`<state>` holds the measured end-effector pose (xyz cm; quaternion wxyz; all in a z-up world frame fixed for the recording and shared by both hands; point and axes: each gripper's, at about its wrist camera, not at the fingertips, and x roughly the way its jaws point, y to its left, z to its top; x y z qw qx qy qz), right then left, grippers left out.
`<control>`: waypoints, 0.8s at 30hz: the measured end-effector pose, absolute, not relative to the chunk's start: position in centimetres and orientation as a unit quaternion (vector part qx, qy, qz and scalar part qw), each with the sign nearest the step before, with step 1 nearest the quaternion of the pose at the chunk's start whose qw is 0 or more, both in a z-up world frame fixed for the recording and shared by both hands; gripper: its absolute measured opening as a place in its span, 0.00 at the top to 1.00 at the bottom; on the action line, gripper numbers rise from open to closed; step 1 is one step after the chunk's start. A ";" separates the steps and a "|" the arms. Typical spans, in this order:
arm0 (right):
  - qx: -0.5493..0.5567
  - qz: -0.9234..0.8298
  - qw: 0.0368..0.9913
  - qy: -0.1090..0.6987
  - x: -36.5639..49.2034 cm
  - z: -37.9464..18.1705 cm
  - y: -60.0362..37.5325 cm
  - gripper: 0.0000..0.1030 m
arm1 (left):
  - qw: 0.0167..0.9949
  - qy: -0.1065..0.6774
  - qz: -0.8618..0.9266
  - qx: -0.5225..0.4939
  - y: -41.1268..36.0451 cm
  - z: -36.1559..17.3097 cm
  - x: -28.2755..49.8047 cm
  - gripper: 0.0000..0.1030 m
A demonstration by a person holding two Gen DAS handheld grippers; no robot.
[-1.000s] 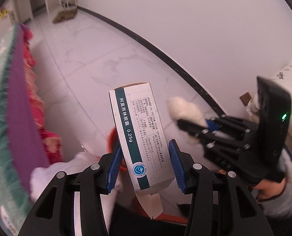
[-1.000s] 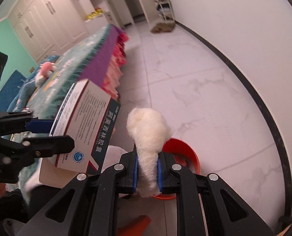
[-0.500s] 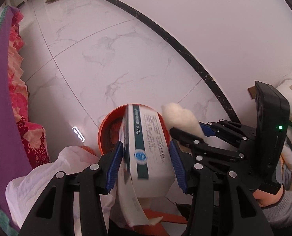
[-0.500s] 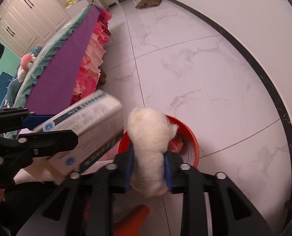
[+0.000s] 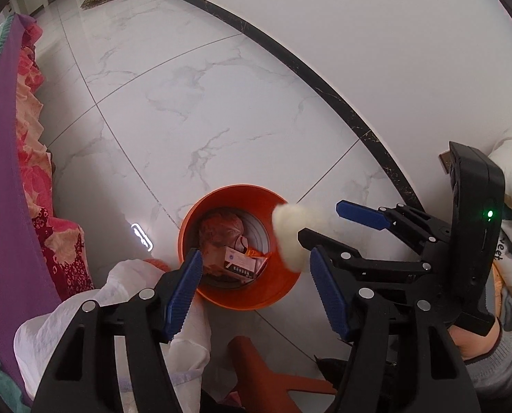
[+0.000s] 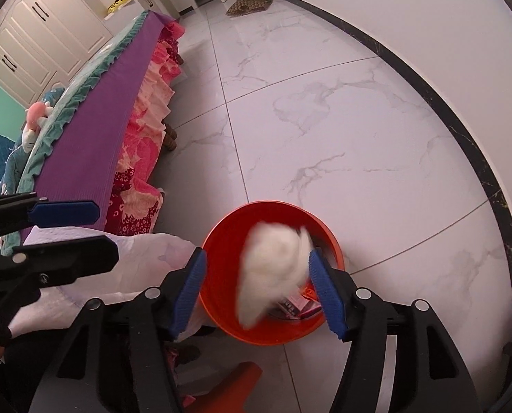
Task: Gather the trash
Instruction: 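Open the left tool over the bucket while the right tool releases the cotton, then move both open tools back over the bed toward the rope and clip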
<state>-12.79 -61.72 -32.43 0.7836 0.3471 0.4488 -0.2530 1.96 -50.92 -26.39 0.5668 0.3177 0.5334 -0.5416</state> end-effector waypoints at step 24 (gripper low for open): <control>0.270 -0.220 0.862 0.368 -10.6 -18.5 -56.0 0.35 | 0.682 0.422 -0.512 0.308 -43.8 -17.1 3.1 0.25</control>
